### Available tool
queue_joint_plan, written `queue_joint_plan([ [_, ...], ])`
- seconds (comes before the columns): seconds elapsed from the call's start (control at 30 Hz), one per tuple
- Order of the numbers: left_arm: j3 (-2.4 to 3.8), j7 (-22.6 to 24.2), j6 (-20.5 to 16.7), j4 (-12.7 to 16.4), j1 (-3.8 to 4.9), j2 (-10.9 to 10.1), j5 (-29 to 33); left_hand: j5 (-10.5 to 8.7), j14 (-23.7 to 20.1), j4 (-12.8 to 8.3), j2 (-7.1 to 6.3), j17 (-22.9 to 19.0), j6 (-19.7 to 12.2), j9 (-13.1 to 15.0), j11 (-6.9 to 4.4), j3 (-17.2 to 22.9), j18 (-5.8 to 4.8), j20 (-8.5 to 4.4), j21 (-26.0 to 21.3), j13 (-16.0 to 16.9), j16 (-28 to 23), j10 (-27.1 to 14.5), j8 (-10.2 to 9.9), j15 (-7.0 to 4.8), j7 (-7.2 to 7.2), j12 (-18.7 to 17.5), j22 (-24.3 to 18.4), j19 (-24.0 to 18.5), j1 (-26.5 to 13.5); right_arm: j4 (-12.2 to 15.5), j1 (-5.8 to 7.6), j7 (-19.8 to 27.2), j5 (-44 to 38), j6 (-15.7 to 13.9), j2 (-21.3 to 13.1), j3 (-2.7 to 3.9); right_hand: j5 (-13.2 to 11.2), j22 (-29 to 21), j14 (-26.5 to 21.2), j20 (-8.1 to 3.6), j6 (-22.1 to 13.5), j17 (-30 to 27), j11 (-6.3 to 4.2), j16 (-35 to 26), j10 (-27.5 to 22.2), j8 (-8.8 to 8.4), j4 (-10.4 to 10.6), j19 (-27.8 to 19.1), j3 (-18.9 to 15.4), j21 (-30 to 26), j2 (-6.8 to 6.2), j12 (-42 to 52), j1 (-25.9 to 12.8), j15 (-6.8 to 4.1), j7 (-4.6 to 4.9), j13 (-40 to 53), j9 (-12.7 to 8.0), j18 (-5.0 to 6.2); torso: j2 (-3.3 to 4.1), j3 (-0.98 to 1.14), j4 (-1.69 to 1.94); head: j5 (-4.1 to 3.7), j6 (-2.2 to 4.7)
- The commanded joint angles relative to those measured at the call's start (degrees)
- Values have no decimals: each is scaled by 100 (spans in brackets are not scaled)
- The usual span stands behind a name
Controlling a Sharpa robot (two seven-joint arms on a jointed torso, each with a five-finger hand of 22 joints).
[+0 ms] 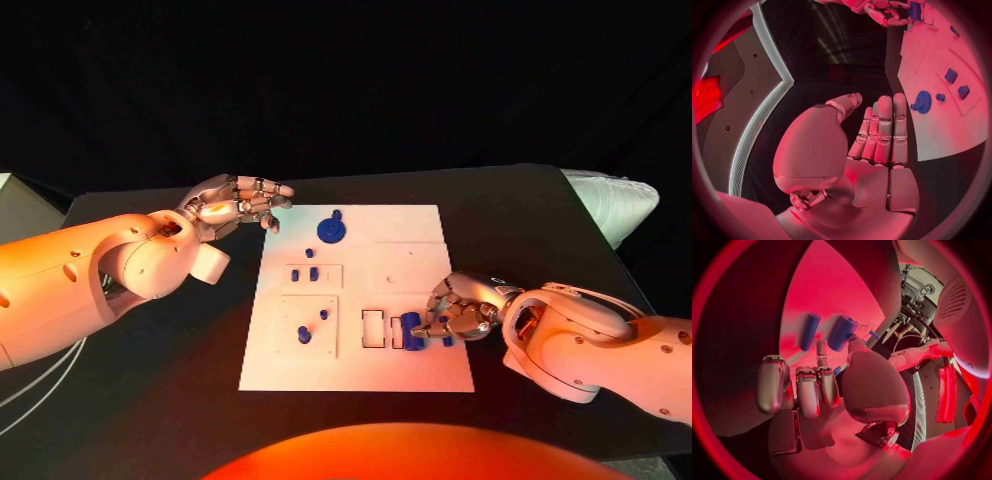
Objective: Assemble the parts on the task board
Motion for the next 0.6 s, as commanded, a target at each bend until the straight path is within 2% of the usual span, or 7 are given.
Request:
queue_joint_plan([
  [0.03, 2, 17, 100, 15, -2, -2, -8, -17, -22, 7, 24, 8, -29, 3, 7, -31, 32, 5, -36, 10, 39, -38, 33, 36, 119, 16, -4, 14, 32, -26, -39, -420, -406, 372, 79, 0, -66, 316, 592, -14, 7, 1487, -49, 24, 258, 38, -2, 30, -105, -24, -20, -14, -67, -35, -33, 1082, -2, -73, -4, -1, -2, 3, -10],
  [0.23, 2, 0, 112, 17, -2, -12, -7, -16, -23, 9, 24, 8, -32, 3, 7, -32, 32, 6, -37, 10, 40, -43, 36, 37, 120, 19, -5, 14, 31, -62, -122, -627, -570, 463, 243, 0, -254, 312, 597, -21, 15, 1508, -59, 30, 259, 76, 2, 23, -258, -48, -74, -23, -122, -42, -43, 1084, -1, -69, -1, 0, -2, 16, -28],
  [0.47, 2, -20, 123, 17, -2, -24, -6, -16, -23, 9, 24, 8, -32, 3, 7, -32, 32, 6, -37, 10, 40, -43, 36, 37, 120, 19, -5, 14, 31, -82, -186, -708, -635, 415, 396, 1, -317, 308, 597, -24, 35, 1508, -65, 30, 263, 105, -4, 19, -288, -61, -93, -24, -81, -47, -52, 1090, 5, -67, -4, 0, -2, 6, -50],
  [0.6, 2, -33, 135, 14, -2, -20, -6, -16, -23, 9, 24, 8, -32, 3, 7, -32, 32, 6, -37, 10, 40, -43, 36, 37, 120, 19, -5, 14, 31, -80, -198, -714, -629, 412, 432, 1, -253, 302, 597, -30, 12, 1508, -68, 30, 251, 131, -14, 10, -290, -90, -98, -43, 207, -51, -53, 1081, 1, -63, -6, -2, -4, 2, -53],
])
